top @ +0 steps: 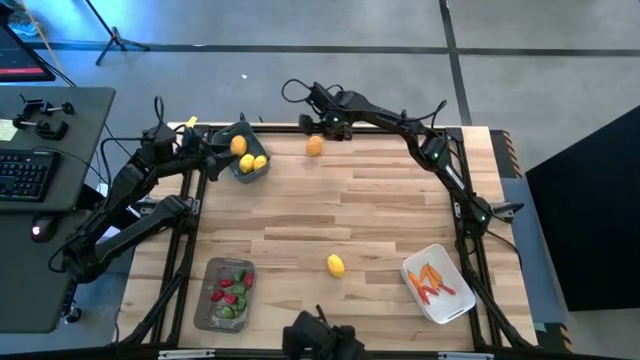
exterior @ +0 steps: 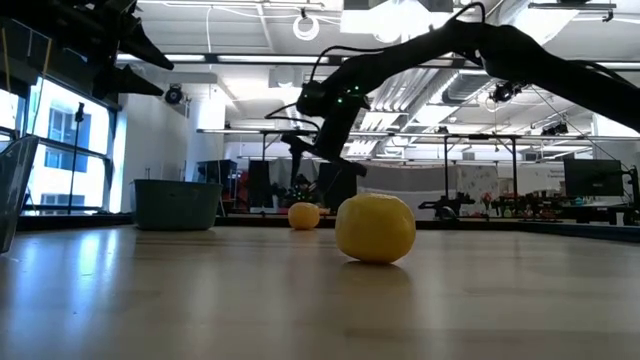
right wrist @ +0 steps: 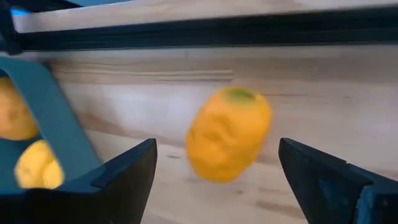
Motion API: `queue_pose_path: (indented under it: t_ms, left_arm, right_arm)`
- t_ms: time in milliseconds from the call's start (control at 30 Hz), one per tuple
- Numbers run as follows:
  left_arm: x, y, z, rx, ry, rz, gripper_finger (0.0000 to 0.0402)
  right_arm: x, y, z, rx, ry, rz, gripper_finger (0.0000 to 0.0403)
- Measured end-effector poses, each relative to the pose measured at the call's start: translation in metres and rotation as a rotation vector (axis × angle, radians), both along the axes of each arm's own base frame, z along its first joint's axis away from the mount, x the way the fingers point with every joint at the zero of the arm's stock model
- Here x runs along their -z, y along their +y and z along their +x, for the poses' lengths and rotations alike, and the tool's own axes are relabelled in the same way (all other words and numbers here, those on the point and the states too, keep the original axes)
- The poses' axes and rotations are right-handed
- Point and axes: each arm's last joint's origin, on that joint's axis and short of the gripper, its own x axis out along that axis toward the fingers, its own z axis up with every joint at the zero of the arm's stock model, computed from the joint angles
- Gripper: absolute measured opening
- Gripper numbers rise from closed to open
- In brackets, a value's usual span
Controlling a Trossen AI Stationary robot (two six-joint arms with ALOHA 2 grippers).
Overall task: Sort produce into baskets
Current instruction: Put the lemon into the blue bin
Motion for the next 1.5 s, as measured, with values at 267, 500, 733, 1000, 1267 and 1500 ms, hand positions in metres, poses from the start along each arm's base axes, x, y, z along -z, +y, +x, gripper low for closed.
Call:
queue_pose_path:
  t_ms: [267,500,733,1000,1267,1500]
  left_arm:
    - [0.000,0.000,0.000,0.000,0.000,0.000,0.0282]
    - [0.000,0.000,0.000,0.000,0.000,0.000,0.0282]
    - [0.000,0.000,0.000,0.002,0.002,0.003,0.0282]
    - [0.000,0.000,0.000,0.013,0.017,0.028,0.0282]
    - [0.006,0.009,0.007,-0.002,0.043,-0.059,0.0278]
    - [0.013,0.026,0.027,0.028,0.121,-0.155,0.0235]
  right_arm:
    - [0.000,0.006,0.012,0.047,-0.078,0.022,0.0323]
    - [0.007,0.013,0.016,0.076,-0.030,-0.001,0.0304]
    - [0.013,0.020,0.005,0.083,0.105,0.060,0.0299]
    - [0.013,0.020,0.004,0.056,0.117,0.050,0.0281]
    - [0.012,0.012,0.000,-0.061,0.098,0.041,0.0124]
    - [-0.021,0.015,-0.006,-0.271,0.101,-0.137,0.0014]
